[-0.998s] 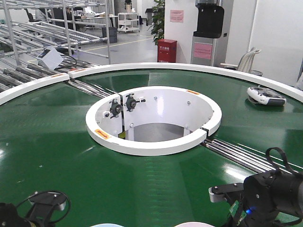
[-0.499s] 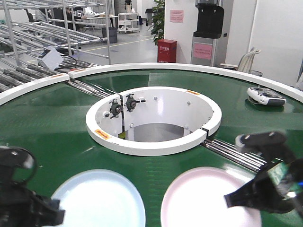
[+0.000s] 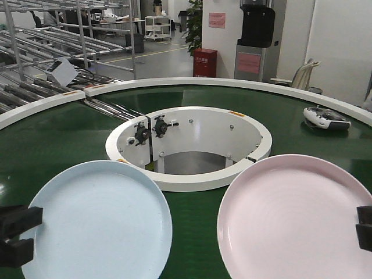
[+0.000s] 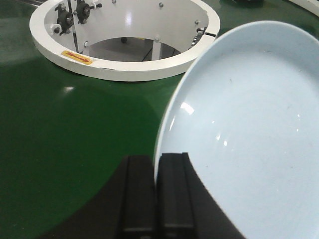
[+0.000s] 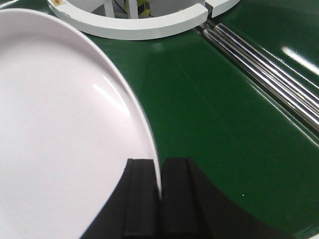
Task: Grab plate from conveyor and place on tray
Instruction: 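Close both grippers on the plate rims and lift them off the conveyor, then hold both plates raised while the base drives to the steel table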
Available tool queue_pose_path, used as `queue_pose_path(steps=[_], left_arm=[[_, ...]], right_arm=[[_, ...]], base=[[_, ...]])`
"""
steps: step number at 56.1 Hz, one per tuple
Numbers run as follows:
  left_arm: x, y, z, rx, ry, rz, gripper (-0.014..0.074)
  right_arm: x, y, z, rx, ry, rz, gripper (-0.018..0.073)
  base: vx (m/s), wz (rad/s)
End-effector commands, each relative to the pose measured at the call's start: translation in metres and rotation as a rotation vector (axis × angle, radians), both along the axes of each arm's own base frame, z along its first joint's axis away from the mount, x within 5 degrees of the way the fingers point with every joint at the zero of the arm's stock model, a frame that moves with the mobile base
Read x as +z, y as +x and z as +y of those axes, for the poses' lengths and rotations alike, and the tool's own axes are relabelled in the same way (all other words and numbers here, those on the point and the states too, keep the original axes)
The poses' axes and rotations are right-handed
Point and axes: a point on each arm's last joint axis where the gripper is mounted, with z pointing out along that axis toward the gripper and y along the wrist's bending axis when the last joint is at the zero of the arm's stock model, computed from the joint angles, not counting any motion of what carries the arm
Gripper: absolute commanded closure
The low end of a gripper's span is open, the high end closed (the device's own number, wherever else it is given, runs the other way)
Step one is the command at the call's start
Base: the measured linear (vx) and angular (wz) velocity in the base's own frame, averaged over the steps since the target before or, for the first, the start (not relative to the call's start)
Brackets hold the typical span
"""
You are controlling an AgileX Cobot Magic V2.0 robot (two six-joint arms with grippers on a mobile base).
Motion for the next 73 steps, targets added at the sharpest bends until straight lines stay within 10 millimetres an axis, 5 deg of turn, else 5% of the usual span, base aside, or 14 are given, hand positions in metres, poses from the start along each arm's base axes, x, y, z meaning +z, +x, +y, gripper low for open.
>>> queue_pose_path(steps=[1, 73], left_arm=[[0.0209, 0.0007, 0.0008, 0.024, -0.052, -0.129, 0.0599], [0.0194, 0.0006, 0.0005, 0.021, -0.049, -0.117, 0.0599]], right_arm=[[0.0175, -0.0055, -0.0020, 0.005, 0.022, -0.118, 0.0568], [0.0177, -0.0056, -0.0020, 0.006, 0.023, -0.120, 0.0568]], base=[[0.00, 0.00], [-0.02, -0.08]])
